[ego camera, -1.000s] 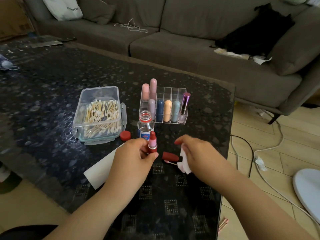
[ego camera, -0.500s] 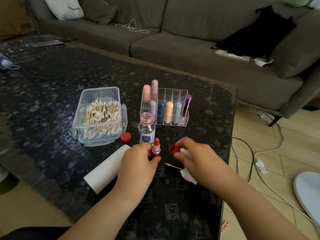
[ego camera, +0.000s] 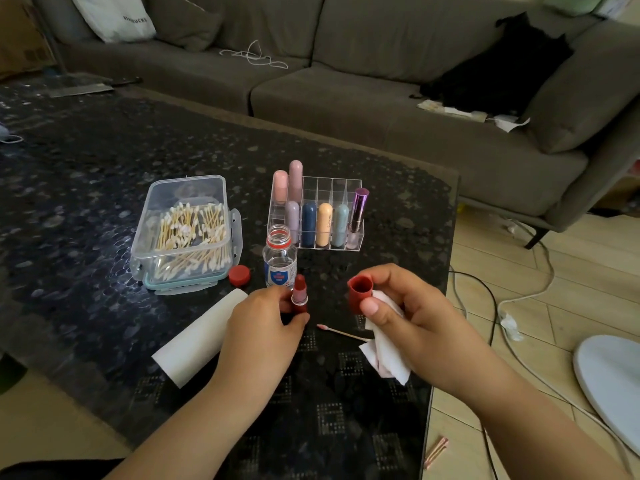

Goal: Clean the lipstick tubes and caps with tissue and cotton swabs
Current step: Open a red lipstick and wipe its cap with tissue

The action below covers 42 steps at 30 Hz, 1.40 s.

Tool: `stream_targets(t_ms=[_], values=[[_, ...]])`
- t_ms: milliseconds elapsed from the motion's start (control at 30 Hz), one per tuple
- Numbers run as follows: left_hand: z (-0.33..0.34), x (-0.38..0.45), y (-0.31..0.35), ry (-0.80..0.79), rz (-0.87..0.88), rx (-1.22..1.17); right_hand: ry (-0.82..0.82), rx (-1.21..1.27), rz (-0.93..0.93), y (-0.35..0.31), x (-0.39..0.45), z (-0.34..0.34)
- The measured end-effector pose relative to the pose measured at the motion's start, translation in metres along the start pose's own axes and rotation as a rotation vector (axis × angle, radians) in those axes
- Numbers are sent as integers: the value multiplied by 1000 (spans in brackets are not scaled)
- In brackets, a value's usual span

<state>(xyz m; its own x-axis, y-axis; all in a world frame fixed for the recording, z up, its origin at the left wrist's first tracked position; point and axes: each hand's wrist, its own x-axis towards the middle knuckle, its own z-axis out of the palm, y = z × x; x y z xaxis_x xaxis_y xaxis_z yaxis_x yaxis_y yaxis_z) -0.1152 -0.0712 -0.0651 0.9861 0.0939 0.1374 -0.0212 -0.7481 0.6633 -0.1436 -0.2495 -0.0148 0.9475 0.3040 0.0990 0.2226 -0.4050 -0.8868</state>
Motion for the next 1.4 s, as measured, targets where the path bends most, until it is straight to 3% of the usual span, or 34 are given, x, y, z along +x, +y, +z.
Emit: stream_targets(t_ms=[167,300,400,567,667,767,1033,1133,1400], values=[[-15,-25,8,146,130,-213,-1,126,-14,-1,-2,0],[-31,-41,19,-315,-5,-760,-44,164,-71,-3,-2,9],[-32,-41,16,-451,-5,-872,-84,177,-61,-4,-3,18],[-38,-35,16,-417,-16,-972,-105,144,24,-9,-3,21],[-43,-34,14,-392,-40,-1020,-30,88,85,-9,-1,13],[-45,-35,14,-366,-56,-995,22,40,72,-14,-1,3],[-44,-35,13,-363,-63,-972,-133,-193,15,-21,-9,-7],[-43,-35,14,-378,-66,-969,-103,-316,17,-20,-9,-5],[-40,-35,13,-402,-14,-884,-41,-311,-21,-27,-11,1]])
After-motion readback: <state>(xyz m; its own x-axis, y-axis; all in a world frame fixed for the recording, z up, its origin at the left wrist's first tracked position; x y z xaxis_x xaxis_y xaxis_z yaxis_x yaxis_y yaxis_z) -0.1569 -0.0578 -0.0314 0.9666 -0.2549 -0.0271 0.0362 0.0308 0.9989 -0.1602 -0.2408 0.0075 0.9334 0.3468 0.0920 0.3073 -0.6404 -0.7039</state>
